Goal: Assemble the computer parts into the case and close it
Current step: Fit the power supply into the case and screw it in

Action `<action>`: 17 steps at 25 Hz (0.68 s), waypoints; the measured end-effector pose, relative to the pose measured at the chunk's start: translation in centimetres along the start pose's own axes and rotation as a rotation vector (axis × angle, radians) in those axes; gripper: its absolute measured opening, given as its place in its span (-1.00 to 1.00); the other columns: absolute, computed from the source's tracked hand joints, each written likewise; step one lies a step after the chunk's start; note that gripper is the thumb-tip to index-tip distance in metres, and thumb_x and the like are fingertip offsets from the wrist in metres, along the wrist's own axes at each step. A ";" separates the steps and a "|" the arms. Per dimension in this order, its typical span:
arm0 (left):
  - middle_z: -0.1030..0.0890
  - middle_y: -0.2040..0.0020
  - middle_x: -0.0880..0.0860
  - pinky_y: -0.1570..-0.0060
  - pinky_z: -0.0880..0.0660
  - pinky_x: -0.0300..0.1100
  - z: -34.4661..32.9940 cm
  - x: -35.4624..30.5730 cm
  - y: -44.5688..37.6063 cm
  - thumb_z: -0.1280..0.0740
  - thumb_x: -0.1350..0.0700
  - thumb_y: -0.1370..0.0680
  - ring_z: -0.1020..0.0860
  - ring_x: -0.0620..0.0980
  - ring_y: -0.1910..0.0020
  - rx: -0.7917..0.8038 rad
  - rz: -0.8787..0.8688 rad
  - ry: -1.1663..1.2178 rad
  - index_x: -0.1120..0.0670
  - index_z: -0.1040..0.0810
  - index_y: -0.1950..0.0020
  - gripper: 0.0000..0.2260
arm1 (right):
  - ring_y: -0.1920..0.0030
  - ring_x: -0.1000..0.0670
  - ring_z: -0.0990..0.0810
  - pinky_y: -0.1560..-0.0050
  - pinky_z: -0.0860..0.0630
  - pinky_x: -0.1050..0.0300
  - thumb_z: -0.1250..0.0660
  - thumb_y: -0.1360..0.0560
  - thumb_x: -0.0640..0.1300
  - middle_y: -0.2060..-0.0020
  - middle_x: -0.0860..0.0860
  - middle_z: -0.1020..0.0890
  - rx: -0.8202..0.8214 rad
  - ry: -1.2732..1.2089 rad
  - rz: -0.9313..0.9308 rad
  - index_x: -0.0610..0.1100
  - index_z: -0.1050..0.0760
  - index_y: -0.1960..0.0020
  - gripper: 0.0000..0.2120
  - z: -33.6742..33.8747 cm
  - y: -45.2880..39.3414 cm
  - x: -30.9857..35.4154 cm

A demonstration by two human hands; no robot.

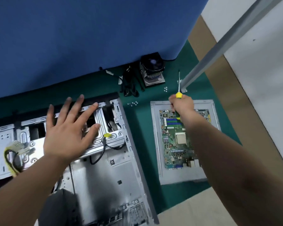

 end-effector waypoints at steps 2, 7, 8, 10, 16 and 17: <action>-0.05 -0.68 -0.12 -0.58 0.12 0.26 -0.1 0.1 -0.3 0.00 -0.36 -0.63 -0.01 0.01 -0.67 0.006 0.004 -0.004 -0.35 -0.07 -0.62 -0.45 | 0.15 -0.14 -0.57 0.06 -0.59 -0.10 -0.39 -0.52 -0.03 0.08 -0.16 -0.67 -0.047 0.062 -0.017 -0.16 -0.56 -0.08 -0.77 -1.3 -3.2 1.1; -0.06 -0.68 -0.12 -0.57 0.10 0.28 -0.2 0.1 -0.3 -0.04 -0.35 -0.62 -0.04 0.04 -0.66 -0.021 -0.007 -0.018 -0.32 -0.11 -0.63 -0.44 | 0.10 -0.15 -0.51 0.13 -0.49 0.04 -0.31 -0.61 -0.01 0.13 -0.07 -0.52 -0.173 0.272 0.024 -0.12 -0.41 0.02 -0.82 -3.5 -6.0 2.1; -0.06 -0.68 -0.12 -0.57 0.09 0.29 -0.2 0.1 -0.3 -0.04 -0.35 -0.62 -0.05 0.04 -0.66 -0.027 -0.010 -0.018 -0.32 -0.12 -0.63 -0.44 | 0.11 -0.15 -0.52 0.12 -0.51 0.04 -0.30 -0.61 0.00 0.16 -0.05 -0.51 -0.183 0.261 0.036 -0.10 -0.43 0.02 -0.83 -3.9 -6.1 1.9; -0.06 -0.68 -0.12 -0.56 0.07 0.30 -0.3 0.1 -0.4 -0.05 -0.34 -0.62 -0.06 0.05 -0.66 -0.035 -0.017 -0.016 -0.31 -0.13 -0.63 -0.44 | 0.14 -0.15 -0.51 0.15 -0.47 0.07 -0.26 -0.62 -0.01 0.26 0.02 -0.47 -0.203 0.265 0.070 -0.07 -0.46 0.04 -0.85 -4.3 -6.1 1.6; -0.06 -0.68 -0.11 -0.56 0.05 0.30 -0.4 0.0 -0.2 -0.06 -0.34 -0.62 -0.08 0.05 -0.66 -0.061 -0.027 -0.034 -0.31 -0.12 -0.63 -0.44 | 0.13 -0.18 -0.54 0.05 -0.61 -0.03 -0.25 -0.61 0.00 0.26 0.01 -0.48 -0.222 0.266 0.081 -0.07 -0.48 0.04 -0.84 -4.5 -6.3 1.1; -0.06 -0.68 -0.11 -0.56 0.05 0.30 -0.4 0.0 -0.2 -0.06 -0.34 -0.62 -0.08 0.05 -0.66 -0.059 -0.029 -0.034 -0.31 -0.12 -0.63 -0.44 | 0.11 -0.18 -0.55 0.01 -0.62 -0.05 -0.25 -0.61 0.00 0.25 0.01 -0.48 -0.211 0.271 0.079 -0.07 -0.48 0.04 -0.85 -4.4 -6.3 1.1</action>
Point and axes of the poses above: each hand's wrist, its own y-axis away from the middle knuckle, its own z-axis out of the back of the hand, x = y × z, the point moved 6 cm from there along -y, towards the middle knuckle
